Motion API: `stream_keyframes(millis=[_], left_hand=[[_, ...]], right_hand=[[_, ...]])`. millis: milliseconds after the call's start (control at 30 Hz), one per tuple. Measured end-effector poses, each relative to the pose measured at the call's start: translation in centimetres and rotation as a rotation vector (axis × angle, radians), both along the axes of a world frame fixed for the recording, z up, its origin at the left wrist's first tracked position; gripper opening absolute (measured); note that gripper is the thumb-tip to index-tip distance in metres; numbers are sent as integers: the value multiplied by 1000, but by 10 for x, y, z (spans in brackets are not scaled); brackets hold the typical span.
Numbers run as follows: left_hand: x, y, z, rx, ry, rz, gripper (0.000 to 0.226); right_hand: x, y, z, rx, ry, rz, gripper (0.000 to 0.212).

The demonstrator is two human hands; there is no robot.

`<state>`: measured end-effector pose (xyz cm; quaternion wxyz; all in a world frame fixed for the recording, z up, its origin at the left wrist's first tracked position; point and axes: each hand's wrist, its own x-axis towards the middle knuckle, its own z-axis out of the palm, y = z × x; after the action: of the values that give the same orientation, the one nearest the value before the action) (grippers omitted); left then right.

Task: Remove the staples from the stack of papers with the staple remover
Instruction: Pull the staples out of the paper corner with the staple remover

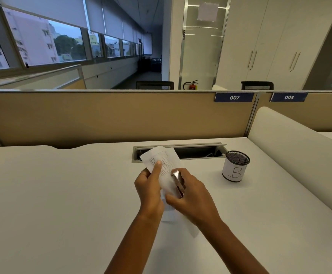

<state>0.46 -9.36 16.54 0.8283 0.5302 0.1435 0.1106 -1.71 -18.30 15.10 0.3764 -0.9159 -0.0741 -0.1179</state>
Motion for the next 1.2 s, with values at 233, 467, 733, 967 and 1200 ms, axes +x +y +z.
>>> stream_keyframes(millis=[233, 467, 733, 967, 1200], left_hand=[[-3, 17, -12, -24, 4, -80, 27], [-8, 16, -22, -307, 179, -136, 28], [-15, 7, -9, -324, 185, -134, 12], [-18, 5, -8, -167, 42, -68, 29], [-26, -1, -11, 118, -40, 34, 18]], right_hand=[[10, -23, 11, -156, -98, -22, 30], [11, -19, 28, 200, 196, 39, 15], [9, -10, 55, -12, 214, 111, 16], [7, -12, 51, 2, 183, 121, 15], [5, -15, 49, 92, 179, 159, 18]])
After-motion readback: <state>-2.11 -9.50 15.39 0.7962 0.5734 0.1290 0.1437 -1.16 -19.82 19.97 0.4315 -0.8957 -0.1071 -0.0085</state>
